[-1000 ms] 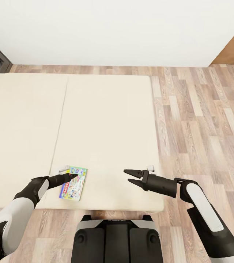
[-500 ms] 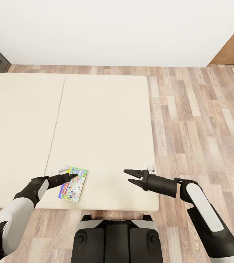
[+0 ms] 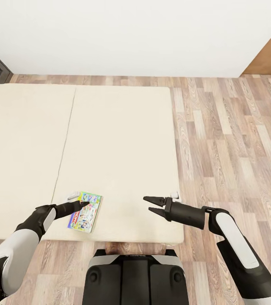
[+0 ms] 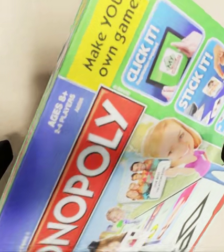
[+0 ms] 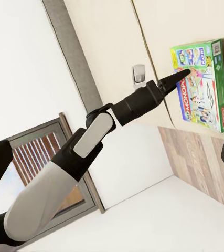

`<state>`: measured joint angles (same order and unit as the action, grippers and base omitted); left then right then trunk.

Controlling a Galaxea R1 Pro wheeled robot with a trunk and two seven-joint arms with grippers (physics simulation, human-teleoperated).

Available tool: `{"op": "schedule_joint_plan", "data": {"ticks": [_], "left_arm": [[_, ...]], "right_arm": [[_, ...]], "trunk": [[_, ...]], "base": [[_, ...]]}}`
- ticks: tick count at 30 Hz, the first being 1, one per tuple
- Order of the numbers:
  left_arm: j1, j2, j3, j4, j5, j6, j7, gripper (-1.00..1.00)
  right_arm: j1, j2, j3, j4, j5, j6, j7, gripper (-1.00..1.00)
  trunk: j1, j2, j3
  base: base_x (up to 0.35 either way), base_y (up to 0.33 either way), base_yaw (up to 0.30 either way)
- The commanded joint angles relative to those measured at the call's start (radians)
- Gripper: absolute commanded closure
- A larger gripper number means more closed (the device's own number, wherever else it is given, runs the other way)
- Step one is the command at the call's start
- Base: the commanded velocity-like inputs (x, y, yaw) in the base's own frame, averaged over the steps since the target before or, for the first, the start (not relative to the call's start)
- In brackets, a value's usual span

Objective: Put all the toys in the child's room - the three board games (two on the bed and one on the table), the two jigsaw puzzles on the table, and the tennis ball on the table - inside the toy box on the table in the child's room.

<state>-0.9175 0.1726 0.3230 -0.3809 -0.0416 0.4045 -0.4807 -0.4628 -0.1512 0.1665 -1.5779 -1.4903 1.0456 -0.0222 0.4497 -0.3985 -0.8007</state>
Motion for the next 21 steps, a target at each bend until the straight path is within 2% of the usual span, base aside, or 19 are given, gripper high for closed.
{"op": "schedule_joint_plan", "data": {"ticks": [1, 16, 21], "left_arm": [[-0.001, -0.001, 0.008, -0.001, -0.004, 0.009, -0.006, -1.0], [-0.001, -0.001, 0.007, -0.001, -0.004, 0.008, -0.007, -1.0], [-0.001, -0.001, 0.007, -0.001, -0.004, 0.01, -0.007, -1.0]], "right_arm": [[0.0, -0.001, 0.001, -0.001, -0.002, 0.002, -0.002, -1.0], [0.0, -0.002, 0.001, -0.001, -0.002, 0.002, -0.001, -1.0], [0.0, -0.002, 0.001, -0.001, -0.002, 0.002, -0.001, -1.0]], "trunk": [[0.0, -0.002, -0.001], [0.0, -0.002, -0.001], [0.0, -0.002, -0.001]], "base": [[-0.098, 0.0, 0.0], [-0.011, -0.001, 0.0], [0.0, -0.18, 0.0]]}}
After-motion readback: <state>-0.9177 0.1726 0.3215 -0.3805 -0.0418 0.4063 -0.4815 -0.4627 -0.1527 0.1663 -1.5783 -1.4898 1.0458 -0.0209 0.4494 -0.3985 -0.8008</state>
